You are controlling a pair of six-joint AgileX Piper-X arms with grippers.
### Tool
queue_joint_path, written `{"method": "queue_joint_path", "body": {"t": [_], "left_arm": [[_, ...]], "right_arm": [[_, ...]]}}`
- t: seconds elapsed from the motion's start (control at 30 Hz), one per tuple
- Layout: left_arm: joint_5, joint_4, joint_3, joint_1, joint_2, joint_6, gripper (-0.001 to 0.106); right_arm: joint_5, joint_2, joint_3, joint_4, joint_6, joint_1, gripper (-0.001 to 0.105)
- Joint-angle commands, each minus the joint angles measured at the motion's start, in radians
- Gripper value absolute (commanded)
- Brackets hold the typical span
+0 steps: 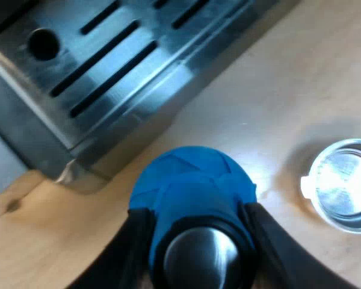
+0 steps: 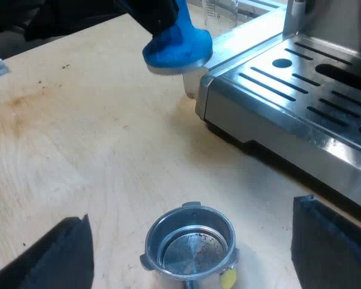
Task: Grind coffee beans and then tamp
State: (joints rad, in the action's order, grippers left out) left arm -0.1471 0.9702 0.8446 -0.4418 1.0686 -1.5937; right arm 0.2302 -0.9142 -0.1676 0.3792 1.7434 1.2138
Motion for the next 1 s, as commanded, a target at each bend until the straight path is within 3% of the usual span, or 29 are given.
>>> {"method": "queue_joint_path", "body": {"t": [0.03,0.53,1.0], "left_arm": [[0.004,0.004,0.001,0.019,-0.010,0.015,0.000],[-0.014,-0.101,-0.200,0.044,-0.002,0.015,0.000],[-0.014,-0.174,-0.216,0.044,0.107,0.015,0.000]], "right_arm": [[-0.010,0.009,-0.003,0.013,0.010,-0.001,0.069],[-0.010,0.009,-0.003,0.013,0.010,-0.001,0.069],[-0.010,0.009,-0.003,0.013,0.010,-0.001,0.069]]}}
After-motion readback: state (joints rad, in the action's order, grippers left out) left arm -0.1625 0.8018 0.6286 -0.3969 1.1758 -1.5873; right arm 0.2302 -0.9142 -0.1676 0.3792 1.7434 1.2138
